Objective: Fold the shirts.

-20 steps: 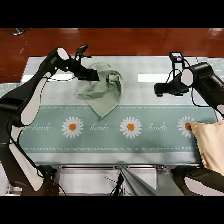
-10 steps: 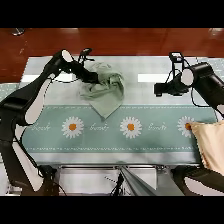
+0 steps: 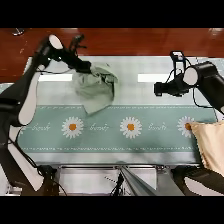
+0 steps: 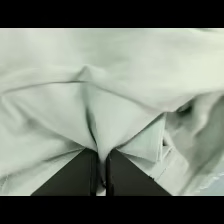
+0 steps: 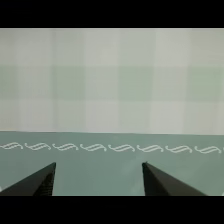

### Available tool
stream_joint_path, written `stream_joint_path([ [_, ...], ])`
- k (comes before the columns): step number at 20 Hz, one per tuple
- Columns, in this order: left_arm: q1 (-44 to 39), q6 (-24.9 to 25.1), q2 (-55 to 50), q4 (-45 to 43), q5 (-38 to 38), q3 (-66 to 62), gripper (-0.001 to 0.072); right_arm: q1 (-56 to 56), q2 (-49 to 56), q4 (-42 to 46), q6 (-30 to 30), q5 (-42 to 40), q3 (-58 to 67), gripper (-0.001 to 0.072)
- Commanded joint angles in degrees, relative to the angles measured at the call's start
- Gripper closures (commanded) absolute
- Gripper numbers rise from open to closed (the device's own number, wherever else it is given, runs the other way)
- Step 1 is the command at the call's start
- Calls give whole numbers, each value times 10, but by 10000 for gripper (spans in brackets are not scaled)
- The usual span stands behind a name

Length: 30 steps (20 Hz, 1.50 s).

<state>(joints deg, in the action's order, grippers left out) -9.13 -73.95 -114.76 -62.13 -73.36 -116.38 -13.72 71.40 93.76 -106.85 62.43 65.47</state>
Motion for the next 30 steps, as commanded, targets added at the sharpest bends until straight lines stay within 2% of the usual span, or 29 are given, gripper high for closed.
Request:
stream_joint_path([
  [1,14,-17,74,20,34,-24,686,0,-46,-2,3,2,0,87],
  [8,-13,-16,283,28,136,-24,686,0,-200,-5,2,36,0,87],
  [12,-37,-16,372,28,140,-24,686,0,-280,-9,2,64,0,87],
  [15,-72,-45,422,60,124,10,687,0,-323,-9,2,78,0,87],
  [19,-161,-42,505,63,128,185,687,0,-345,-9,2,83,0,87],
  [22,-217,-38,594,62,217,361,687,0,-345,-8,2,89,-2,87],
  [26,-228,-92,680,69,277,591,686,0,-345,-8,2,90,-2,87],
  [30,-268,-118,686,102,338,801,686,0,-338,-15,-3,90,-14,87],
])
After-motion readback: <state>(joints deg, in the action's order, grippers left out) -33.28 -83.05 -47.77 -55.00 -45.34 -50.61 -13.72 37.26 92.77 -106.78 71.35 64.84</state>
